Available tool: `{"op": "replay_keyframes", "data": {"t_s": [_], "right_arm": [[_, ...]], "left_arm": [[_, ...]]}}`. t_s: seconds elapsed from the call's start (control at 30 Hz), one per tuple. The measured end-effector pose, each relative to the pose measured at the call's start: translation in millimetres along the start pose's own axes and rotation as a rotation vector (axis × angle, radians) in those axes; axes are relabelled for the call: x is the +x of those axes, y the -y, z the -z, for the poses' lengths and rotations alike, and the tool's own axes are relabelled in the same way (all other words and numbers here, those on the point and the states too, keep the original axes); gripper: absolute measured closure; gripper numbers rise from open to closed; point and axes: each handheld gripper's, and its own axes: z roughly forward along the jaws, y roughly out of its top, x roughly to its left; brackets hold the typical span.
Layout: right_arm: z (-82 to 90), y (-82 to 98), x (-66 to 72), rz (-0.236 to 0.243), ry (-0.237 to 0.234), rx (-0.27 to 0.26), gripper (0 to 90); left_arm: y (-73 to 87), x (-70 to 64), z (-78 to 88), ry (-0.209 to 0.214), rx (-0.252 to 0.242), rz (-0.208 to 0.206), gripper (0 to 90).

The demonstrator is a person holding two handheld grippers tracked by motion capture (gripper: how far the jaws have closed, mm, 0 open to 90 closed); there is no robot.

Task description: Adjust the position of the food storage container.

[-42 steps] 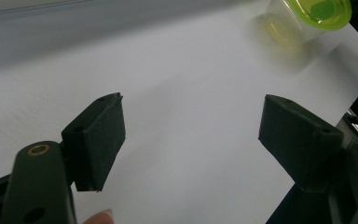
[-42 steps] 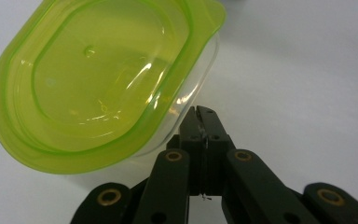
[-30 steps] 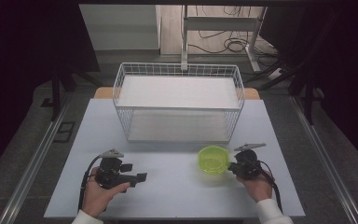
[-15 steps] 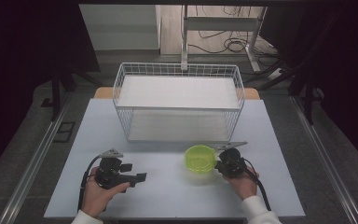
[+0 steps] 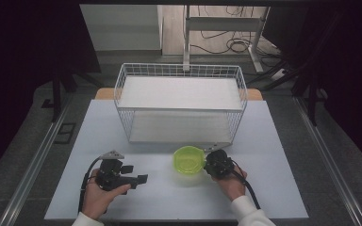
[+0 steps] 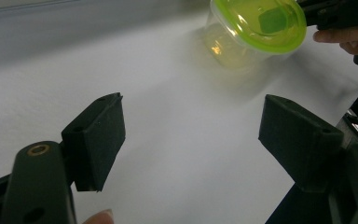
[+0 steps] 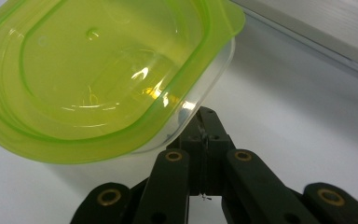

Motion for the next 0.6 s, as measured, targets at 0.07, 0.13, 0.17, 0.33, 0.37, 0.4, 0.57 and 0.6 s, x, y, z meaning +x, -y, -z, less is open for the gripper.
{"op": "replay_keyframes", "data": {"t_s": [0.07, 0.13, 0.17, 0.33, 0.37, 0.4, 0.57, 0.6], "right_arm": [[-1.4, -2.1, 2.6, 0.006, -0.001, -0.003, 89.1], [-4.0, -4.2, 5.1, 0.013, -0.003, -0.005, 89.1], [-4.0, -4.2, 5.1, 0.013, -0.003, -0.005, 89.1], [-9.3, -8.4, 11.3, 0.027, -0.013, -0.007, 89.1], [-9.3, -8.4, 11.3, 0.027, -0.013, -0.007, 89.1], [-10.0, -8.9, 12.0, 0.033, -0.013, -0.01, 89.1], [-10.6, -10.2, 13.2, 0.035, -0.018, -0.015, 89.1], [-10.5, -10.3, 13.2, 0.031, -0.018, -0.015, 89.1]], "left_arm": [[0.2, 0.0, -0.1, 0.0, 0.001, 0.0, 22.5], [0.3, 0.1, -0.3, 0.0, 0.003, -0.001, 22.5], [0.4, 0.2, -0.5, -0.001, 0.004, -0.001, 22.5], [0.6, 0.5, -0.4, -0.001, 0.006, -0.001, 22.5], [0.8, 0.5, -0.3, -0.001, 0.005, 0.0, 22.5], [0.8, 0.5, -0.2, -0.002, 0.005, 0.0, 22.5], [1.1, 0.4, -0.2, -0.002, 0.004, 0.001, 22.5], [1.2, 0.6, -0.3, -0.002, 0.005, 0.001, 22.5]]}}
